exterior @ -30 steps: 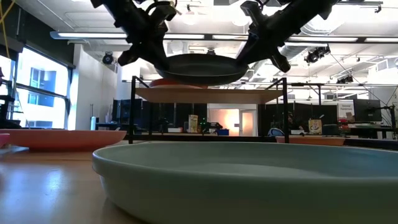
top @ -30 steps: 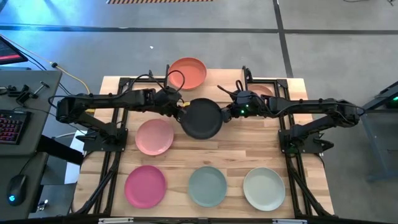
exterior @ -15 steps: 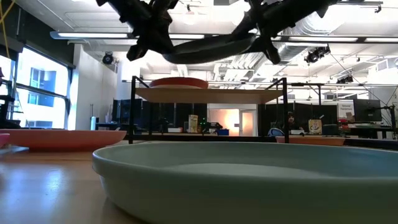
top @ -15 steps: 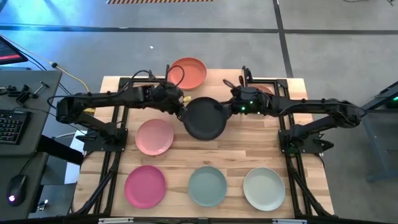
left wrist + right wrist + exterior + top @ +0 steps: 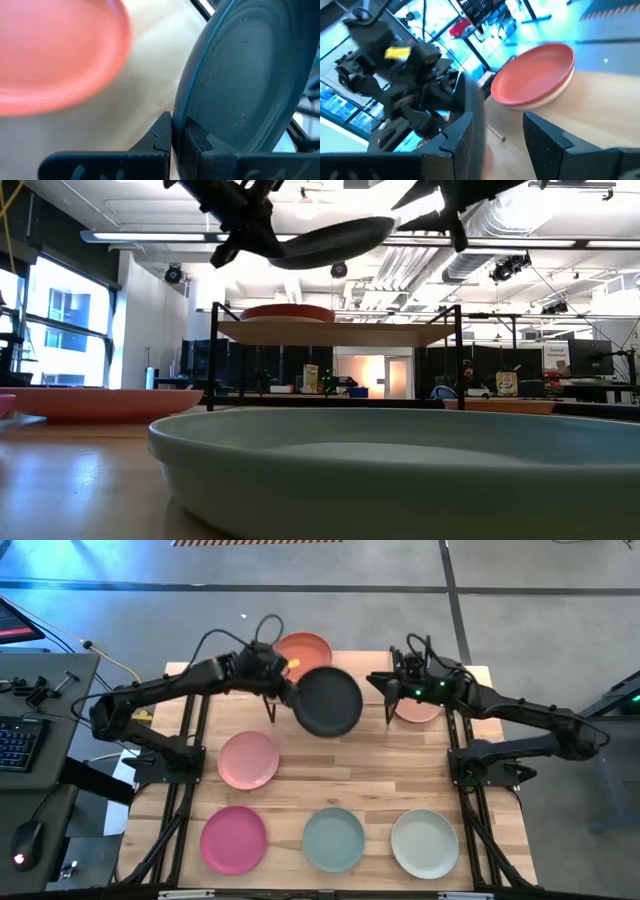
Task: Place and stack plates onto a shelf
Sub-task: Stack the black plate on top of the orange plate on the shelf
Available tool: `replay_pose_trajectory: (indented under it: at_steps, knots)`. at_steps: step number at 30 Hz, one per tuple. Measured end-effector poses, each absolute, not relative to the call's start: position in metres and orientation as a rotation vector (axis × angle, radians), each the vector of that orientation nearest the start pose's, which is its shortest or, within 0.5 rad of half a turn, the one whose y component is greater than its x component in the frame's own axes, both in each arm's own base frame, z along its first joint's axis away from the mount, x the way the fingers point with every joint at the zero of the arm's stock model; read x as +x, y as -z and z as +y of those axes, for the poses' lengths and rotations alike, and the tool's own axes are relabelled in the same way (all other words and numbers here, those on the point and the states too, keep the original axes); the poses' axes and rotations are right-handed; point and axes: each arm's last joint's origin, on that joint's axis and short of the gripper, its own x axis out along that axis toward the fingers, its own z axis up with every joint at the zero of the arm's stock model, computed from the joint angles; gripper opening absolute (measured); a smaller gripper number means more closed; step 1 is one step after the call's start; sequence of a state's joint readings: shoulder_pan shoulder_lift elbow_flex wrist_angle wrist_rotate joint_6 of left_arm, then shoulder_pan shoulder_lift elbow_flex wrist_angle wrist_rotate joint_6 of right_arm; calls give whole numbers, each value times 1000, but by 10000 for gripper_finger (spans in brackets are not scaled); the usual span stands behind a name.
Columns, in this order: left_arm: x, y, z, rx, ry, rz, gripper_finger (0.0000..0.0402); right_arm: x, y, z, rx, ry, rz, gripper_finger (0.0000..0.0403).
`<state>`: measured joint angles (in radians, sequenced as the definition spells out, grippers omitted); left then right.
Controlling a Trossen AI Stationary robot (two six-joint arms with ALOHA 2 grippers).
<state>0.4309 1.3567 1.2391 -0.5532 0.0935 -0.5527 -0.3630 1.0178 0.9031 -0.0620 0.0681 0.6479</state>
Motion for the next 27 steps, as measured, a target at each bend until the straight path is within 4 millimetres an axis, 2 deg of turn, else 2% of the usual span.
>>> replay_pose_trajectory:
  at_steps: [10, 20, 27]
  knots:
    - [236, -363, 170, -676, -665, 414, 4, 205, -345, -88, 549, 491, 43, 152]
    - [203, -357, 208, -739, -855, 405, 4, 202, -342, -93, 488, 520, 80, 152]
    - [200, -344, 221, -778, -901, 455, 4, 198, -342, -101, 492, 560, 78, 152]
